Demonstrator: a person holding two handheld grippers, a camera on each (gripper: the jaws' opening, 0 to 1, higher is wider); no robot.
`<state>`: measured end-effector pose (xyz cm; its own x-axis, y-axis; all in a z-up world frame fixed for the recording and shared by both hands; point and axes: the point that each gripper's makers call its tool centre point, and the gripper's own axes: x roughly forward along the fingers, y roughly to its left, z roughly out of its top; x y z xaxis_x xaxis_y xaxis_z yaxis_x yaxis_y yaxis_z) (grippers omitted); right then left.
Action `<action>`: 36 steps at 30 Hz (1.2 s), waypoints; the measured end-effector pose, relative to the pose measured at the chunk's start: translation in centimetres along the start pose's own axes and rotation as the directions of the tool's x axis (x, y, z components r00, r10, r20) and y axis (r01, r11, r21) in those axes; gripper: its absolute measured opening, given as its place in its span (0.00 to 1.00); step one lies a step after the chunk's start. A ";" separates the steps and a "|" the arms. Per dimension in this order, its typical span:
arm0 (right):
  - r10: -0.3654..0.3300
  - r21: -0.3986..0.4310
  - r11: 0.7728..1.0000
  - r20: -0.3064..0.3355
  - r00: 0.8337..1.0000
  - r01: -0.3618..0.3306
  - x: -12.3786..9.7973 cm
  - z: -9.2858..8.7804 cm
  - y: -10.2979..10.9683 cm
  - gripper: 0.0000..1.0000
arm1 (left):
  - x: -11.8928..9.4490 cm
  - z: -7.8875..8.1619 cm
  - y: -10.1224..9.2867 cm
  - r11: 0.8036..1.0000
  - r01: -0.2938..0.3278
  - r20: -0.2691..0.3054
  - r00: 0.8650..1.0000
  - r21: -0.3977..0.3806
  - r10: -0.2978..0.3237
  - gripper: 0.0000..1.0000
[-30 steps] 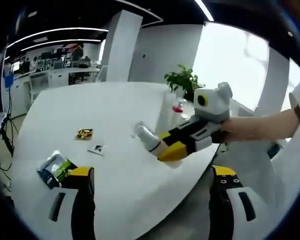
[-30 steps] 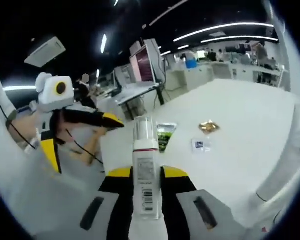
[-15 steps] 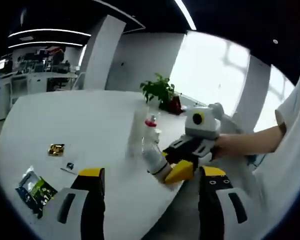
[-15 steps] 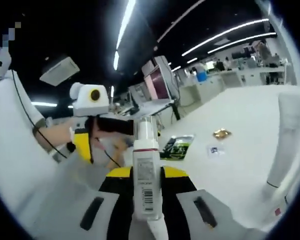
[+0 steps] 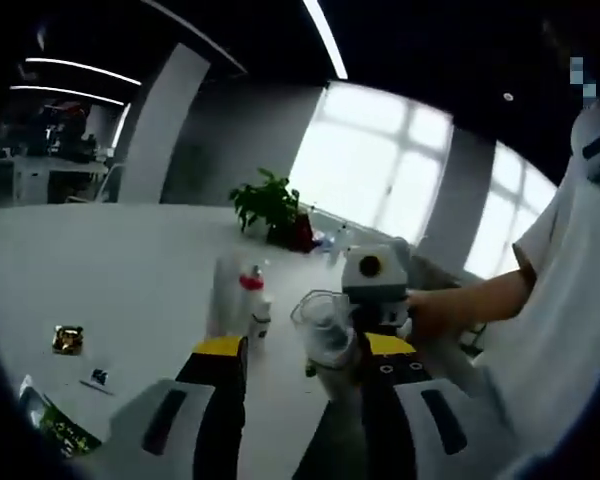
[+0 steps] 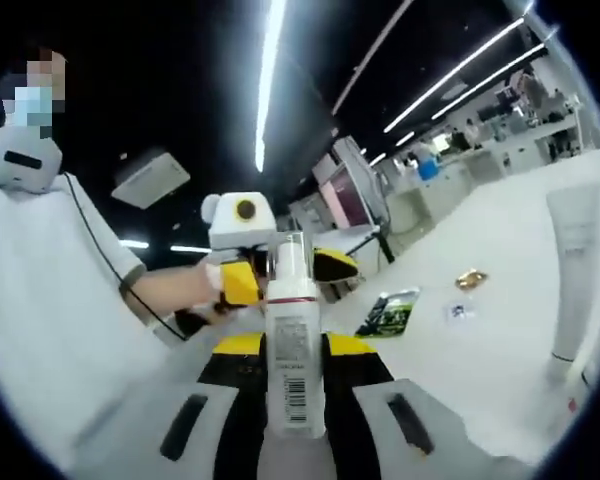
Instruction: Arrange the skincare products in the storage area until every visible bottle or jar stands upright without overlapping.
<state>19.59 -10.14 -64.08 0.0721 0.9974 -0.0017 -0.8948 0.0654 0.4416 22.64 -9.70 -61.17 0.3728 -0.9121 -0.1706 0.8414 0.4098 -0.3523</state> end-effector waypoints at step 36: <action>-0.344 -0.262 0.922 -0.211 0.915 0.286 -0.8 0.9 -1.0 0.23 | 2.6 1.7 -3.4 0.965 0.005 -0.060 0.998 0.264 0.011 0.22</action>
<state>20.83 -11.07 -63.70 0.2810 0.8965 -0.3425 -0.9194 0.3538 0.1718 21.43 -13.54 -58.81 0.3579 -0.9050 -0.2299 0.9166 0.3875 -0.0982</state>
